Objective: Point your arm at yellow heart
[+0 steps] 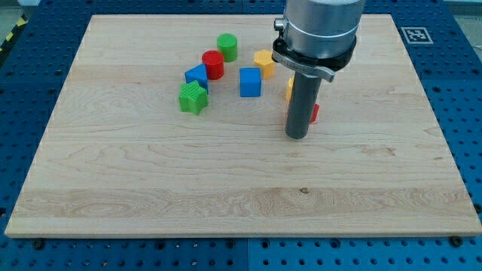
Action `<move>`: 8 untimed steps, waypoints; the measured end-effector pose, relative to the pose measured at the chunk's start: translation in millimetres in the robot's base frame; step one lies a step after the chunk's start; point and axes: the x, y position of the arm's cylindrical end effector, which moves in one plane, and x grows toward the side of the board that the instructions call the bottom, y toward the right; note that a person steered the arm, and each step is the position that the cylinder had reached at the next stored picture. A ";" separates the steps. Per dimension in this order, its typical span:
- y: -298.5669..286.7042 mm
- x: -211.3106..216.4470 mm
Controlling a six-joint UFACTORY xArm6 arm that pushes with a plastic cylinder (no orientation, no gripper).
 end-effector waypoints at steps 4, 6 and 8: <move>5.8 18.0; 76.6 28.2; 91.1 -47.4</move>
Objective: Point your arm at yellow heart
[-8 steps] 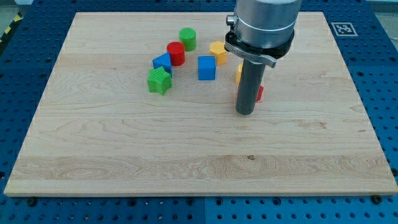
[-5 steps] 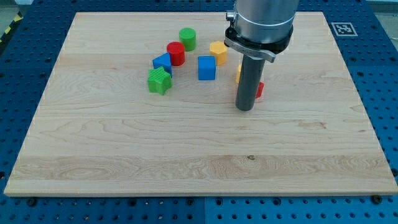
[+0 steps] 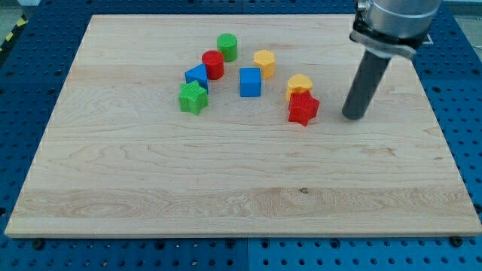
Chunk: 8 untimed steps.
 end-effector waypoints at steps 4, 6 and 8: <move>-33.2 -33.5; -34.2 -30.3; -44.5 -29.2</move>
